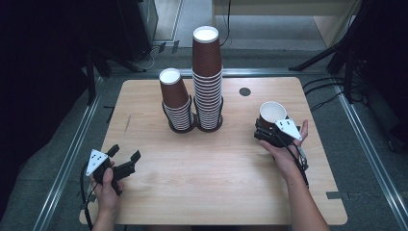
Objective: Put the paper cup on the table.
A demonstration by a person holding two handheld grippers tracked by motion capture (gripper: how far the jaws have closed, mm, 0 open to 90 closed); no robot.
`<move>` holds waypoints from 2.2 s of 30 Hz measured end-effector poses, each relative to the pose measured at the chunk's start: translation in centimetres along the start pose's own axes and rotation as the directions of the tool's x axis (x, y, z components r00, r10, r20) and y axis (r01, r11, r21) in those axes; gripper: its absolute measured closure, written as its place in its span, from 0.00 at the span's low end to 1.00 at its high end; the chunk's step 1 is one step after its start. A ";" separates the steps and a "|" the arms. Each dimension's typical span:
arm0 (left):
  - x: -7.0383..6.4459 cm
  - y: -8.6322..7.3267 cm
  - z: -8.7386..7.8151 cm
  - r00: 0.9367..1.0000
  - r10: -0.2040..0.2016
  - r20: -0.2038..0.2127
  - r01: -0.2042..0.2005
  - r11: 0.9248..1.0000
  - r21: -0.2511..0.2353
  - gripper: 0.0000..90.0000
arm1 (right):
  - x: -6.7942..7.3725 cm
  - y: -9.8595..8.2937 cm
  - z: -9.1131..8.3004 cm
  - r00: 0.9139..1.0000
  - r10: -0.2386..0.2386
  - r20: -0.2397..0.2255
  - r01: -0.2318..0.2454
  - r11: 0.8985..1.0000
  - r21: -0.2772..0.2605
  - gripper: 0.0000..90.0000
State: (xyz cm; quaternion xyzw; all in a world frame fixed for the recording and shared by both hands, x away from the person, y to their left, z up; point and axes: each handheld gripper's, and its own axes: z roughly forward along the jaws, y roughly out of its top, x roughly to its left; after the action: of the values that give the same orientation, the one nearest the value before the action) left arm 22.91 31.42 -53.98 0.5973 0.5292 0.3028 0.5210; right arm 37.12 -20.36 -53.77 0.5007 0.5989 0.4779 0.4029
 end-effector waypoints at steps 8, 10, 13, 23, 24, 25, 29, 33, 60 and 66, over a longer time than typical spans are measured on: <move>0.0 -0.1 0.0 1.000 0.002 0.001 -0.002 1.000 0.003 0.08 | -0.3 -0.3 -1.2 1.000 -0.005 -0.017 0.005 1.000 -0.009 0.00; -0.1 -0.1 0.0 1.000 0.003 0.003 -0.003 1.000 0.004 0.08 | -0.4 -0.4 -1.6 1.000 -0.004 -0.017 0.004 1.000 -0.011 0.00; -0.1 -0.1 0.0 1.000 0.005 0.004 -0.005 1.000 0.005 0.08 | -0.6 -0.5 -2.0 1.000 -0.004 -0.022 0.004 1.000 -0.015 0.00; -0.1 -0.2 0.0 1.000 0.003 0.004 -0.003 1.000 0.006 0.08 | -0.8 -0.6 -3.7 0.999 -0.014 -0.042 0.013 0.999 -0.032 0.00; -0.1 -0.2 0.0 1.000 0.004 0.005 -0.004 1.000 0.007 0.08 | -0.8 -0.6 -3.9 0.999 -0.017 -0.044 0.015 0.999 -0.035 0.00; -0.1 -0.2 0.0 1.000 0.004 0.005 -0.004 1.000 0.006 0.08 | -0.9 -0.6 -4.1 0.999 -0.015 -0.042 0.013 0.999 -0.037 0.00; -0.1 -0.2 0.0 1.000 0.004 0.006 -0.004 1.000 0.006 0.08 | -1.3 -0.6 -4.9 0.999 -0.013 -0.035 0.011 0.999 -0.052 0.00; -0.1 -0.2 0.0 1.000 0.003 0.006 -0.003 1.000 0.007 0.08 | -1.6 -0.7 -5.7 0.999 -0.007 -0.036 0.005 0.998 -0.061 0.00; -0.1 -0.6 0.0 1.000 0.003 0.007 -0.003 1.000 0.009 0.08 | -2.8 -1.4 -10.6 0.999 -0.018 -0.031 0.015 0.995 -0.103 0.00; 0.0 -0.6 0.0 1.000 0.003 0.007 -0.004 1.000 0.009 0.08 | -3.5 -1.8 -11.5 1.000 -0.020 -0.017 0.018 0.994 -0.104 0.00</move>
State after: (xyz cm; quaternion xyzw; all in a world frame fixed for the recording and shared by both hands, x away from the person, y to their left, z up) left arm 22.72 31.30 -54.56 0.6015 0.5277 0.2993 0.5198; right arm 26.25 -25.83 -53.03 0.4691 0.5815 0.5090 0.4275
